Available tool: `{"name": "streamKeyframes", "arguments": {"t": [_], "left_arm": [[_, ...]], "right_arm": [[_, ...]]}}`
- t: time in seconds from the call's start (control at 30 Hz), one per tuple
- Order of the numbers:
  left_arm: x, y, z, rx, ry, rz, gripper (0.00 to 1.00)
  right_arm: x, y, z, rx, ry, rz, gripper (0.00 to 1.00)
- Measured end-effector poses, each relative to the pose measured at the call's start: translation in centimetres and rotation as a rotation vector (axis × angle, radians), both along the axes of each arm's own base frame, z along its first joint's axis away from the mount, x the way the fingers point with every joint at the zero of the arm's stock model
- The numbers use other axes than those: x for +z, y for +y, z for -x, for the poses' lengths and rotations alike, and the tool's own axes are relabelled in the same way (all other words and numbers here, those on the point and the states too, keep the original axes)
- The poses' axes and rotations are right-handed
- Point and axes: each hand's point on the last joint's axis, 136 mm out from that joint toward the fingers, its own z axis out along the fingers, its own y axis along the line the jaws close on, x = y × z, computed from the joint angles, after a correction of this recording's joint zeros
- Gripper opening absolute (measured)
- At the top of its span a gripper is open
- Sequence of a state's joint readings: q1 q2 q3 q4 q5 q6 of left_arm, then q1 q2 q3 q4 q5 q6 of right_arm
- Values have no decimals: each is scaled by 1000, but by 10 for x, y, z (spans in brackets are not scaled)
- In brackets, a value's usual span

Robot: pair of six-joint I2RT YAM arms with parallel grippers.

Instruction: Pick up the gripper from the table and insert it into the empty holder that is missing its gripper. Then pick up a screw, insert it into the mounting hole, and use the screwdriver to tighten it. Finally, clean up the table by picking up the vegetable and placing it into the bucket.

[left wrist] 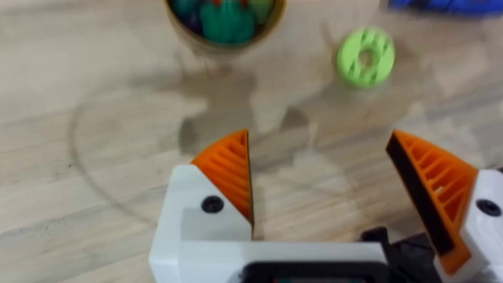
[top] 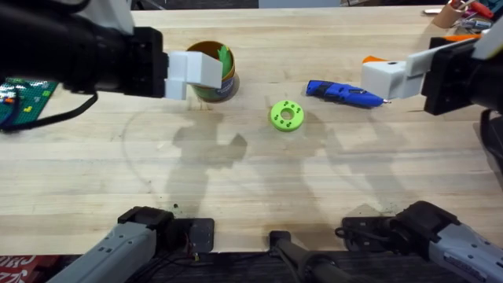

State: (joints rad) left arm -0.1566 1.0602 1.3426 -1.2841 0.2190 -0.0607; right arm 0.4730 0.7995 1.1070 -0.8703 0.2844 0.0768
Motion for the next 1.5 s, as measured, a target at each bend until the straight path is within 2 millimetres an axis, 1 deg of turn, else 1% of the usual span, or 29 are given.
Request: {"name": "streamKeyframes", "arguments": {"t": [0.1,0.23,0.33,0.43,0.53,0.7,0.8,1.0,1.1,1.2,1.27,1.37,1.5], "left_arm": [[-6,1,1,17,29,-1,981],[7,13,-6,169,-26,32,981],[17,26,-18,277,-80,60,981],[14,41,-35,369,-77,70,981],[0,55,-62,459,-41,87,981],[-37,74,-120,577,21,150,981],[-62,81,-144,630,65,178,981],[-101,91,-189,694,81,225,981],[-121,98,-203,748,102,255,981],[-135,105,-216,802,102,288,981],[-141,109,-225,824,90,303,981],[-147,113,-232,846,78,306,981],[-154,119,-235,862,72,277,981]], "right_arm": [[-2,-1,2,-1,12,2,984],[10,-4,8,-13,-38,-42,984],[14,-6,12,-20,-52,-60,984],[9,-7,15,-25,-27,-55,984],[8,-7,15,-28,-24,-57,984],[6,-8,16,-37,-11,-64,984],[5,-8,17,-51,-6,-82,984],[5,-8,16,-66,-3,-104,984],[6,-8,16,-70,-3,-109,984],[6,-8,16,-72,-2,-112,984],[5,-8,16,-72,-2,-112,984],[5,-8,16,-72,-1,-112,984],[5,-8,16,-76,-1,-117,984]]}}
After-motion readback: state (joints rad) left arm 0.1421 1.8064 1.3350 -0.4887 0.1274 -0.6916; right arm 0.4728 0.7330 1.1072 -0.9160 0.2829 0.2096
